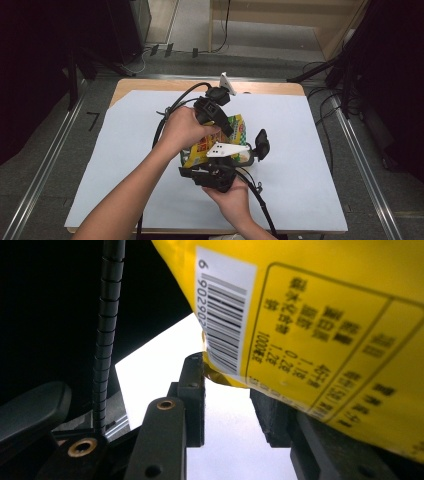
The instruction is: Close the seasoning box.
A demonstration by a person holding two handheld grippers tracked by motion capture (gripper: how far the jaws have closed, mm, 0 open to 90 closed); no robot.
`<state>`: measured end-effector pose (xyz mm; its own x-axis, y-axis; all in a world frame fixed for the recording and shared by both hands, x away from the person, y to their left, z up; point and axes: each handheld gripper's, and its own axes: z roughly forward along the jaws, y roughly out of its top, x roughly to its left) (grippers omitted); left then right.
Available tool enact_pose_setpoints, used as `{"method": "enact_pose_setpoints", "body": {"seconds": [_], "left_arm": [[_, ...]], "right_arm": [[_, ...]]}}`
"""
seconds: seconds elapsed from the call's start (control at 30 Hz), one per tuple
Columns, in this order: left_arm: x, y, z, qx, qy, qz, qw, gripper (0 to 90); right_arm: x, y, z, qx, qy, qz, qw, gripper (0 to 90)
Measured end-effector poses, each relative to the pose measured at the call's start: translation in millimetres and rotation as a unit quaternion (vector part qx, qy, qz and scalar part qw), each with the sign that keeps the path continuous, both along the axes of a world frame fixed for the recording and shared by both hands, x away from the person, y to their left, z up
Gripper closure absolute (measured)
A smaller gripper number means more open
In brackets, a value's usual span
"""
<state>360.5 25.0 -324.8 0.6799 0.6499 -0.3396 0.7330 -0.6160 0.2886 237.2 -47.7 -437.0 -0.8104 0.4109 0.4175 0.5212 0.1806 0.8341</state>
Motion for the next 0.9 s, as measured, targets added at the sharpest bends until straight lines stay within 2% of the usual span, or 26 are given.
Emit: {"method": "enact_pose_setpoints", "body": {"seconds": [0.9], "left_arm": [[0.4, -0.6, 0.6, 0.0, 0.001, 0.0, 1.0, 78.9]], "right_arm": [[-1.1, 0.0, 2.8, 0.0, -0.001, -0.003, 1.0, 69.5]]}}
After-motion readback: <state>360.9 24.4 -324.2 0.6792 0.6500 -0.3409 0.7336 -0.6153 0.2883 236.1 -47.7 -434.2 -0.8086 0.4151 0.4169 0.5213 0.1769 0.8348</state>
